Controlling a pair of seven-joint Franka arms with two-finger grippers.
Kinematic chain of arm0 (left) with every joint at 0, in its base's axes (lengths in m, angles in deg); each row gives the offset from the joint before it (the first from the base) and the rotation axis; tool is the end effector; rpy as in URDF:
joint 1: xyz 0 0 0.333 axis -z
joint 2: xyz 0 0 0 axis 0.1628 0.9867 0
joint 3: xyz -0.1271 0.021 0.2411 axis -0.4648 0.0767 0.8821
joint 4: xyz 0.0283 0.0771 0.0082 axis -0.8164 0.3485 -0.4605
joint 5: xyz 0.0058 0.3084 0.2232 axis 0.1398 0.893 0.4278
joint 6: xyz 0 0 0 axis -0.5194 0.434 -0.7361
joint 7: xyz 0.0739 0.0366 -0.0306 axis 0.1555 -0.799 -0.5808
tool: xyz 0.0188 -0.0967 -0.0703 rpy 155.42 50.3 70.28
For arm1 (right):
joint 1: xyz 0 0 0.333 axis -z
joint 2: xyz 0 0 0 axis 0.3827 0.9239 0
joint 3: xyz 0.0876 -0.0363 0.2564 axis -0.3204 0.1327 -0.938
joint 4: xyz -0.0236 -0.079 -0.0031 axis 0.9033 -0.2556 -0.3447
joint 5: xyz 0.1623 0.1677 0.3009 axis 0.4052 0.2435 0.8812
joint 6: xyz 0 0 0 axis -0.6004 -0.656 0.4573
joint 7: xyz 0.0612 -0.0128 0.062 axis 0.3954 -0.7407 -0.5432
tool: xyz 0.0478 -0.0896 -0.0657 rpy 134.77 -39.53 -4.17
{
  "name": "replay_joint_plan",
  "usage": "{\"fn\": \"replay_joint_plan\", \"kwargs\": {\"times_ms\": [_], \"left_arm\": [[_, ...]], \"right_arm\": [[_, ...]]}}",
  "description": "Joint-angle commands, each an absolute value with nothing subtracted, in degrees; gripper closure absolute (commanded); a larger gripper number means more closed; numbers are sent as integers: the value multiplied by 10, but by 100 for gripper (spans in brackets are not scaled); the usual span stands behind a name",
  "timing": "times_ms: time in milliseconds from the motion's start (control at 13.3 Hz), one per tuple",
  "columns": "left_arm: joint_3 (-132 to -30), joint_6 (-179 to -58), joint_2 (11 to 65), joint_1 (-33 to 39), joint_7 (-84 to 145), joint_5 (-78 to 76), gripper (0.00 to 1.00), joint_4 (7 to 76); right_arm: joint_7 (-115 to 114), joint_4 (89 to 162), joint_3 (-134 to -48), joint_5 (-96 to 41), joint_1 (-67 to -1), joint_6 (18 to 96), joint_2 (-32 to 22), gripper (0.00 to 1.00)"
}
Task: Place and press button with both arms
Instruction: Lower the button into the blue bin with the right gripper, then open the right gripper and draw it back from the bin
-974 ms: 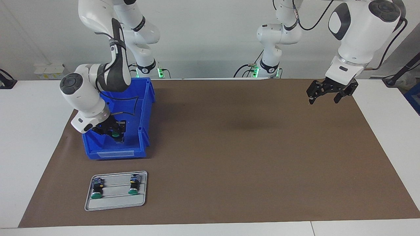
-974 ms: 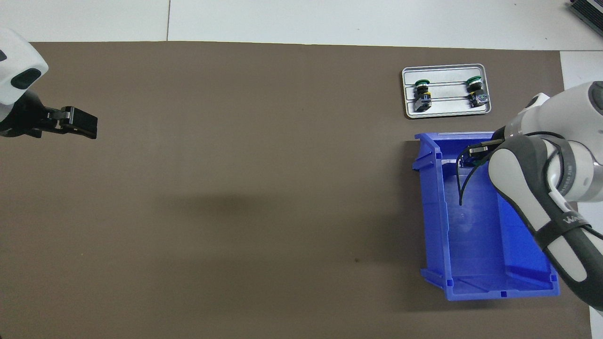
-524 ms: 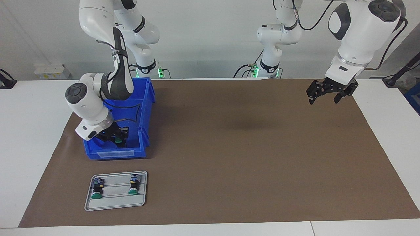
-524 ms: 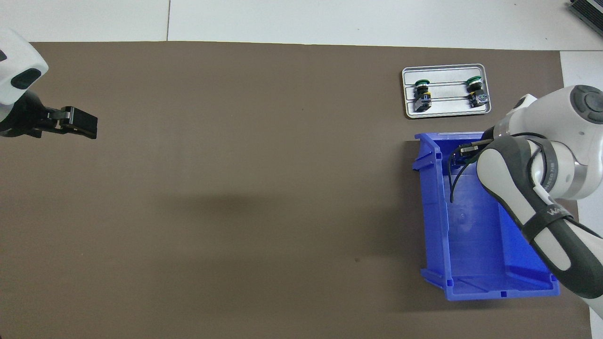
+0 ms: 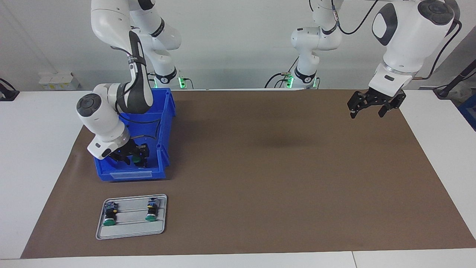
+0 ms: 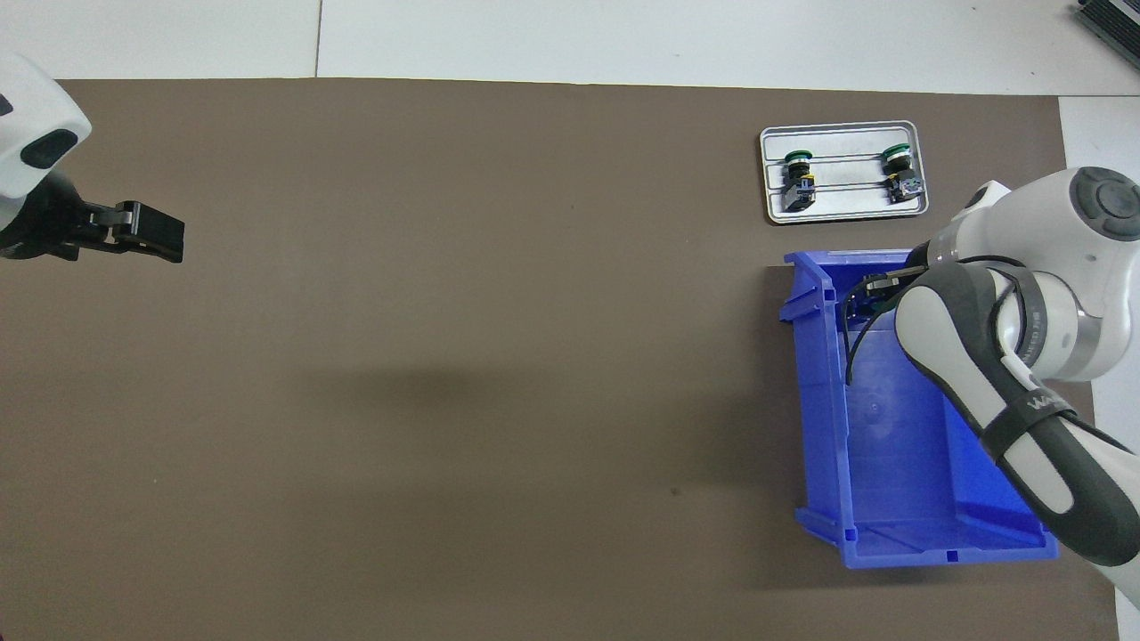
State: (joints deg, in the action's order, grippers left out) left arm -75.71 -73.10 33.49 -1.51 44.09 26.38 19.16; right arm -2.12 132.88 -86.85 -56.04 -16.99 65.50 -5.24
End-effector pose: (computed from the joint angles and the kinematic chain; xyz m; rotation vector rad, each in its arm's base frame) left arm 0.5696 -0.0531 0.5463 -3.0936 0.1157 -0.0276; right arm 0.5892 -0.0237 0.3066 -3.0977 -0.1703 -0.0104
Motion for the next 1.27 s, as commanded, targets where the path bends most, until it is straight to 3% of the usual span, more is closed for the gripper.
{"fn": "replay_joint_plan", "kwargs": {"times_ms": [0, 150, 674, 899, 1199], "left_arm": [[-759, -730, 318, -17, 439, 274, 0, 211], [-759, -730, 318, -17, 439, 274, 0, 211], [-759, -730, 318, -17, 439, 274, 0, 211], [-759, -730, 318, -17, 439, 274, 0, 211], [-759, -730, 318, -17, 439, 274, 0, 211]], "right_arm": [[-15, 1333, -869, -541, -170, 653, -96, 12], [35, 1333, -869, -543, -178, 626, -132, 5], [189, 1322, -870, -567, -226, 512, -237, 3], [211, 1207, -871, -583, -228, 408, -217, 3], [210, 1094, -871, -604, -237, 331, -176, 3]]}}
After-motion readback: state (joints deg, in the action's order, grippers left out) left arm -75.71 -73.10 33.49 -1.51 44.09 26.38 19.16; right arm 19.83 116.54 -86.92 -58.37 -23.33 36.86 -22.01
